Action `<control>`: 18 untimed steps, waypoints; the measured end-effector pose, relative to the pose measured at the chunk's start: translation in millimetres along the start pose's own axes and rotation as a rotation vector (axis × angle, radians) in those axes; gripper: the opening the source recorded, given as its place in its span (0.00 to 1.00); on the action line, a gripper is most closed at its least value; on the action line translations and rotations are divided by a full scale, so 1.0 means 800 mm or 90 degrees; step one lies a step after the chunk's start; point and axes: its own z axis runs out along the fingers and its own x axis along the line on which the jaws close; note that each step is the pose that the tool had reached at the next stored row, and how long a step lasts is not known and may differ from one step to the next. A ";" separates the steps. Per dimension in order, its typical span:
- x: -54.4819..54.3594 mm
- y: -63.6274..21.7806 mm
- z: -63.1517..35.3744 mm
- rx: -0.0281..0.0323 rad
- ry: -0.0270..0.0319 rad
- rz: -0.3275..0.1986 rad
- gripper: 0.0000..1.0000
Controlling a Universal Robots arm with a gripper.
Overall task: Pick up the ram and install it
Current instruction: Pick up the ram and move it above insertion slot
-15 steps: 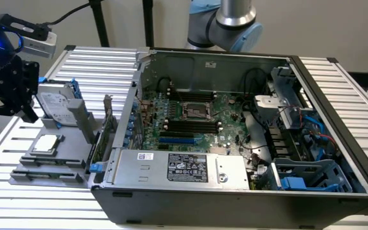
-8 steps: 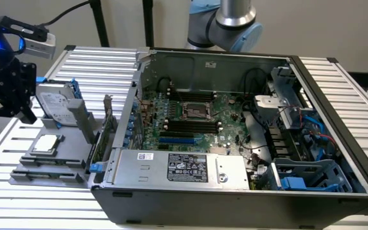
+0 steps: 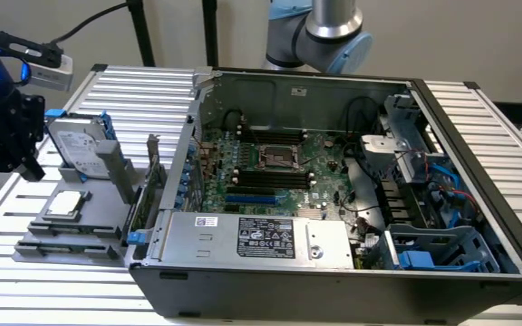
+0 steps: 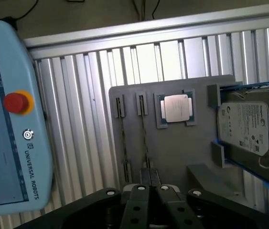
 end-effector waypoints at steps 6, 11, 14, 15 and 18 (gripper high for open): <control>0.006 0.000 0.007 -0.0164 0.0023 -0.011 0.11; 0.013 0.000 0.011 -0.0220 0.0029 -0.020 0.11; 0.023 -0.002 0.014 -0.0222 0.0030 -0.025 0.11; 0.025 -0.002 0.016 -0.0221 0.0030 -0.026 0.11; 0.031 -0.003 0.019 -0.0222 0.0024 -0.030 0.11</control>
